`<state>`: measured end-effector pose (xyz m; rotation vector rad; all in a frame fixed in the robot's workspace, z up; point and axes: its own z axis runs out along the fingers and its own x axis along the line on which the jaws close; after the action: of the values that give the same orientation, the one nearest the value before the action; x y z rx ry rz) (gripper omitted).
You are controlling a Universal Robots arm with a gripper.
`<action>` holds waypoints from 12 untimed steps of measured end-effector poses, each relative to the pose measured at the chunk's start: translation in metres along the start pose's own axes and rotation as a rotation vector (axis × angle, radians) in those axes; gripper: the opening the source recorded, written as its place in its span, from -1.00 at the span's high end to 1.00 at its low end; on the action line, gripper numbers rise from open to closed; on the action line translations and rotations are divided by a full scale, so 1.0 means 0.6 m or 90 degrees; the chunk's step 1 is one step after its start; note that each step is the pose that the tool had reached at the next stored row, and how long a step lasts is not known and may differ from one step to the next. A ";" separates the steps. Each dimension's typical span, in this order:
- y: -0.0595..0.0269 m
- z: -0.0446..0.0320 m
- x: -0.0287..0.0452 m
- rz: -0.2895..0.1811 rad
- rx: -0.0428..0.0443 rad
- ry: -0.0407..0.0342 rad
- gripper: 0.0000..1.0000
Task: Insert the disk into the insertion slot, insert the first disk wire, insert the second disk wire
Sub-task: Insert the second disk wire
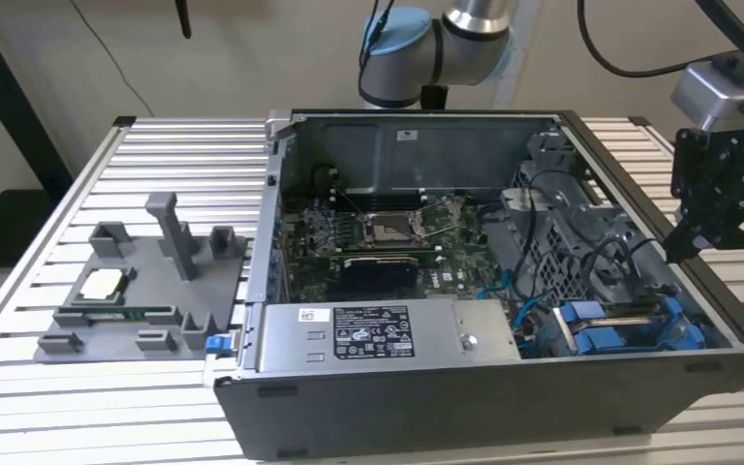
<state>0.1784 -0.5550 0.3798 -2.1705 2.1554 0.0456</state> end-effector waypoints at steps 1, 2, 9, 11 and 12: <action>0.001 -0.001 0.000 0.000 0.0000 0.0000 0.69; 0.001 -0.003 0.000 0.000 0.0000 0.0002 0.69; 0.019 -0.008 -0.001 0.001 0.0001 -0.0005 0.69; 0.027 -0.009 -0.001 0.002 0.0002 -0.0012 0.69; 0.033 -0.010 -0.001 0.002 0.0002 -0.0017 0.69</action>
<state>0.1582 -0.5550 0.3850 -2.1657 2.1573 0.0482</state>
